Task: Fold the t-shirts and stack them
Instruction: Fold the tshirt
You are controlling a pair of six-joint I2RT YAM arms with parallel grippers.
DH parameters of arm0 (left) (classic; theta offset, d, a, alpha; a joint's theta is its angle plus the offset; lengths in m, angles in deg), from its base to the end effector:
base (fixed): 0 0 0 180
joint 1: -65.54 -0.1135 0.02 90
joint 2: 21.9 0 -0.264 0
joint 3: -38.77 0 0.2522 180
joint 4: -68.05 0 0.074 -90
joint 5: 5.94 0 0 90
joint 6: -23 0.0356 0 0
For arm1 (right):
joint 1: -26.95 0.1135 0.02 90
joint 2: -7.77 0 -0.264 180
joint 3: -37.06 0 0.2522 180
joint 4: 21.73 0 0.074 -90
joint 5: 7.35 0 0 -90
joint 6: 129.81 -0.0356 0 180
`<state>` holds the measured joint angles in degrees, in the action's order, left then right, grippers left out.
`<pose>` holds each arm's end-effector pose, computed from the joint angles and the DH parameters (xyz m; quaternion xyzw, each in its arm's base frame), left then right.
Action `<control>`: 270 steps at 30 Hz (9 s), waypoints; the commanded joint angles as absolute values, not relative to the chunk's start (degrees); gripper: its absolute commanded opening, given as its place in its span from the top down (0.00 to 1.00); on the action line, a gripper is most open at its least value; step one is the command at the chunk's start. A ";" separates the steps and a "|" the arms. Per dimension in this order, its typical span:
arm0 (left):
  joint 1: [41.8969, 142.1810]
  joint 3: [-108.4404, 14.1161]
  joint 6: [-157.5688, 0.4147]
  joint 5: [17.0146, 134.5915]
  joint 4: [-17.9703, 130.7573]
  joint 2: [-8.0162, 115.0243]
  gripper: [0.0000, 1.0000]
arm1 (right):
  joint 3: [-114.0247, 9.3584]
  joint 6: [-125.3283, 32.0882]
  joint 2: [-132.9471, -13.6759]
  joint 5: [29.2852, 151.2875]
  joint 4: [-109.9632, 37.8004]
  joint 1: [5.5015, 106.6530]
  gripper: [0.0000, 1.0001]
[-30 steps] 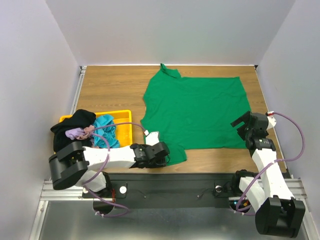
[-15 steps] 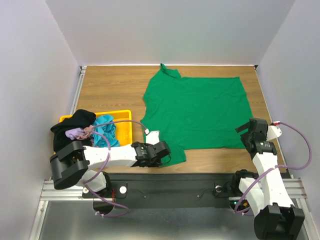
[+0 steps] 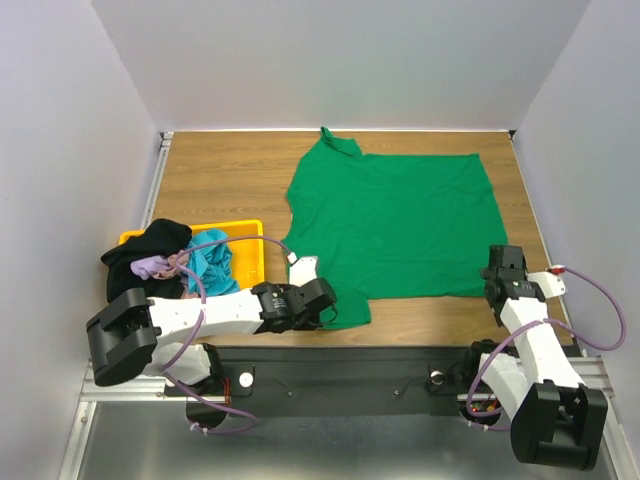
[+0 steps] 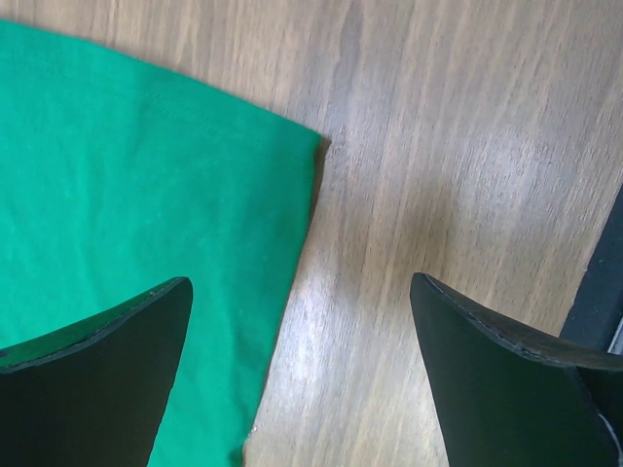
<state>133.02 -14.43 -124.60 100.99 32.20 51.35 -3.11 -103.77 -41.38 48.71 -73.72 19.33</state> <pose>0.1020 -0.2190 0.1904 0.0384 0.9458 -0.1924 0.2586 0.1427 -0.0392 0.1833 0.6008 0.7083 -0.1359 0.3447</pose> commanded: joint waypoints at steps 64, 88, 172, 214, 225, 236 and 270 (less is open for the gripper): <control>111.51 -31.06 -103.39 95.93 49.45 54.11 1.00 | -16.33 -82.26 -63.50 66.91 -49.11 13.41 1.00; 97.80 -54.70 -99.34 91.45 52.36 78.54 1.00 | -34.44 -78.30 -86.44 66.83 -45.69 13.42 1.00; 102.10 -57.43 -102.07 83.62 54.38 94.02 0.31 | -29.26 -70.92 -88.91 88.01 -38.04 13.77 0.00; 102.98 -71.14 -92.40 86.96 56.31 100.61 1.00 | -29.52 -70.92 -89.61 87.22 -39.26 13.77 0.00; 102.89 -87.30 -89.06 87.58 55.70 111.06 1.00 | -30.05 -70.39 -90.40 87.74 -39.53 13.77 0.00; 102.98 -90.32 -89.06 87.58 54.38 106.44 0.01 | -30.05 -68.11 -87.60 88.27 -39.70 13.77 0.00; 100.61 -24.95 -107.32 81.42 62.91 78.67 0.01 | -18.11 -76.80 -80.31 83.00 -49.10 19.22 0.00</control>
